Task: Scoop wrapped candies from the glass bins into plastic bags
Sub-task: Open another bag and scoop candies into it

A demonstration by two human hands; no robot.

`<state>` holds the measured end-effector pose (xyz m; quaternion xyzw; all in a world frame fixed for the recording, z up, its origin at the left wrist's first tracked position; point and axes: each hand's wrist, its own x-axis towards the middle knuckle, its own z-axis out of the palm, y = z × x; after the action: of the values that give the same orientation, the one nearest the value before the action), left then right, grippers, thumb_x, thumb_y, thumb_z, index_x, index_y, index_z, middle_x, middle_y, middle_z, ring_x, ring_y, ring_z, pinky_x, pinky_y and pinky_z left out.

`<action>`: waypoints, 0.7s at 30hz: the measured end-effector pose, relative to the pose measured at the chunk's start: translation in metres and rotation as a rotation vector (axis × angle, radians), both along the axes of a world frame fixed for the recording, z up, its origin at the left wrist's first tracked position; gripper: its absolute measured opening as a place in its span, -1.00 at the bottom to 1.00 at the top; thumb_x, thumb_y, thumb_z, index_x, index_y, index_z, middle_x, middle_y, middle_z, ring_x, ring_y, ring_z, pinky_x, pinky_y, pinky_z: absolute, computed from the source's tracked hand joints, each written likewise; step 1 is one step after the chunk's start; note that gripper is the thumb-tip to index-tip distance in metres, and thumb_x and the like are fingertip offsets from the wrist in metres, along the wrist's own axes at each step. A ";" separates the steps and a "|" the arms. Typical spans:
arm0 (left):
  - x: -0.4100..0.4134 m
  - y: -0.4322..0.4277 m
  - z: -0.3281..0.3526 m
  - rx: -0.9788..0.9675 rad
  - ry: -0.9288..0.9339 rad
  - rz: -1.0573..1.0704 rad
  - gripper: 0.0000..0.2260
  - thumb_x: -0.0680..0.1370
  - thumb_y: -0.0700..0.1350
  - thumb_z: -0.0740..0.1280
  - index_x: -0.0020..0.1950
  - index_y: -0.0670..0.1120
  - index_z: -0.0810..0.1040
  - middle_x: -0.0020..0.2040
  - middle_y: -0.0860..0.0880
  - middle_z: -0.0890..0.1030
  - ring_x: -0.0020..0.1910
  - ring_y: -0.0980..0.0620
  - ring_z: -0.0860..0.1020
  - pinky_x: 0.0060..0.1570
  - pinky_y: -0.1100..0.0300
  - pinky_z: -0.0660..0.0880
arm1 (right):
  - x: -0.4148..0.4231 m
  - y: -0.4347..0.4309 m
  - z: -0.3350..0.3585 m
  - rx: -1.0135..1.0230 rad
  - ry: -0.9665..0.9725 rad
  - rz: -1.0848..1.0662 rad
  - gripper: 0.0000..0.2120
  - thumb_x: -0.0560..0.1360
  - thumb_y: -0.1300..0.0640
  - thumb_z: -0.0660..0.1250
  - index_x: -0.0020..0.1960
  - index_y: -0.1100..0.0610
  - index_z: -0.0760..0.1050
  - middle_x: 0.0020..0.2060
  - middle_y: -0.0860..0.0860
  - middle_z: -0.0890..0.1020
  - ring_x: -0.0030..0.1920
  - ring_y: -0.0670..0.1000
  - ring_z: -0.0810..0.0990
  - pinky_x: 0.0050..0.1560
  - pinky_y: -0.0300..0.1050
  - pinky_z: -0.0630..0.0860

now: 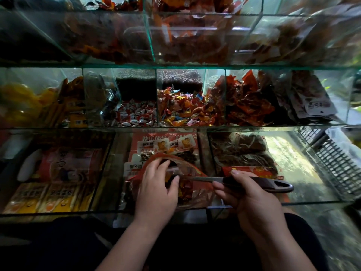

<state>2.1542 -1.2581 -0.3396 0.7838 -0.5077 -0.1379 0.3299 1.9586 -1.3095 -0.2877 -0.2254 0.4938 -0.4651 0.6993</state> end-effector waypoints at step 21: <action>0.031 -0.090 0.082 -0.311 -0.385 -0.336 -0.65 0.61 0.05 0.26 0.28 -0.10 0.64 0.30 -0.06 0.60 0.38 -0.07 0.47 0.38 -0.08 0.37 | -0.014 0.002 0.086 -0.228 -0.257 -0.073 -0.81 0.35 0.28 0.37 -0.04 0.25 0.53 -0.33 0.14 0.69 -0.13 0.24 0.78 -0.22 -0.07 0.71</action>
<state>2.1853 -1.3485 -0.2573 0.6406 -0.6985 0.0402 0.3164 1.9449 -1.3072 -0.2012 -0.2241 0.3522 -0.5682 0.7091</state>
